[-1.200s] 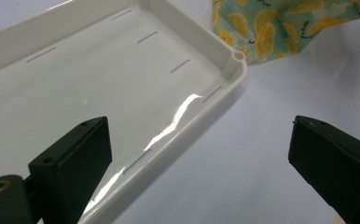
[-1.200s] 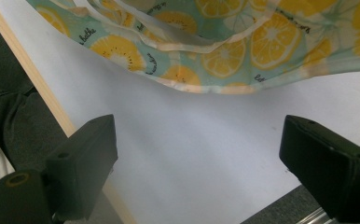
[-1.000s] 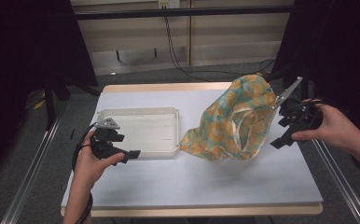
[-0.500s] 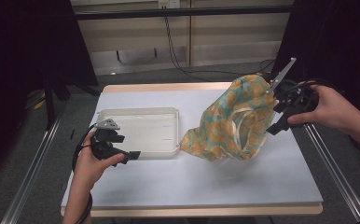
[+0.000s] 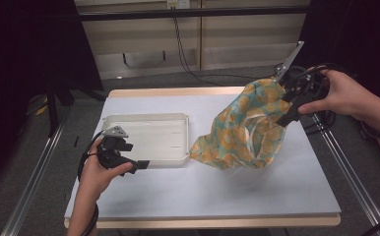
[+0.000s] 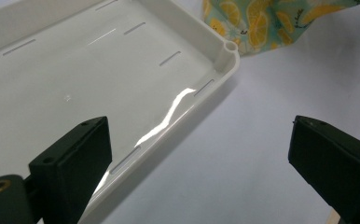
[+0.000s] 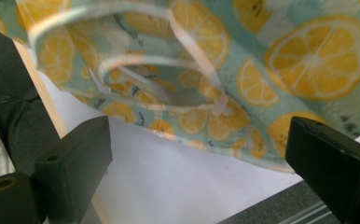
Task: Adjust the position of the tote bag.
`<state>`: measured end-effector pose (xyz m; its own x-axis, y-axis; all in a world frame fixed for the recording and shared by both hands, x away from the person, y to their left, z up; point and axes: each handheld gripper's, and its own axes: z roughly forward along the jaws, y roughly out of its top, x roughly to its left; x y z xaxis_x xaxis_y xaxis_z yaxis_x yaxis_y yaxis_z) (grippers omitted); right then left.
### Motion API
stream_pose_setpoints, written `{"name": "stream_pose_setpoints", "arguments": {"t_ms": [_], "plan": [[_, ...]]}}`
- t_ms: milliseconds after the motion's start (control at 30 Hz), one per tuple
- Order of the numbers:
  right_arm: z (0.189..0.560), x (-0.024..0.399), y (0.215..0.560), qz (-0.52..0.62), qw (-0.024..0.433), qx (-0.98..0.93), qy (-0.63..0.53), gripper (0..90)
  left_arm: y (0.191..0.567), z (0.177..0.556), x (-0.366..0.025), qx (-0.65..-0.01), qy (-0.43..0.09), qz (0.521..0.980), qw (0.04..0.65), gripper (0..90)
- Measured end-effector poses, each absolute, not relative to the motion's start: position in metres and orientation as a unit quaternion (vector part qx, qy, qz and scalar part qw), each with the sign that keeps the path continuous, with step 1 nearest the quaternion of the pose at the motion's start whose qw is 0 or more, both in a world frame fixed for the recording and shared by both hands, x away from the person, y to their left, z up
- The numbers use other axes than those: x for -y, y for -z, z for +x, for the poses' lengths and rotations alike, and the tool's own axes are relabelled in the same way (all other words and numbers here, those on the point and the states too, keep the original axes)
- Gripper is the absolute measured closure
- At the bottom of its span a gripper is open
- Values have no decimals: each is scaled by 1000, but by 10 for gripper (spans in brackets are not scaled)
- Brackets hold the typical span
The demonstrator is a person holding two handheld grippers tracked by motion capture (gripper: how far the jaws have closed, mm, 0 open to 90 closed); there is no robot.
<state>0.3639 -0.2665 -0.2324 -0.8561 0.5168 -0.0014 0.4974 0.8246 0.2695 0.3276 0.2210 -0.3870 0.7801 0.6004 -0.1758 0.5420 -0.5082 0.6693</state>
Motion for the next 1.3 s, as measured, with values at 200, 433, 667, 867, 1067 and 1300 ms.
{"name": "stream_pose_setpoints", "arguments": {"t_ms": [200, 433, 667, 867, 1067, 1300], "plan": [[376, 260, 223, 258, 39, -957, -130, 75, 388, 328, -220, -327, -39, 868, 371, 61], [387, 249, 217, 234, 63, -962, -126, 104, 388, 329, -220, -326, -37, 870, 368, 61], [397, 238, 214, 217, 74, -965, -124, 103, 388, 329, -220, -325, -34, 871, 366, 61], [407, 225, 215, 205, 75, -969, -116, 100, 389, 330, -220, -325, -34, 872, 364, 61], [417, 212, 215, 183, 85, -973, -116, 83, 390, 330, -221, -324, -33, 872, 366, 61], [424, 197, 224, 154, 85, -977, -117, 95, 390, 331, -222, -327, -34, 872, 363, 61]]}}
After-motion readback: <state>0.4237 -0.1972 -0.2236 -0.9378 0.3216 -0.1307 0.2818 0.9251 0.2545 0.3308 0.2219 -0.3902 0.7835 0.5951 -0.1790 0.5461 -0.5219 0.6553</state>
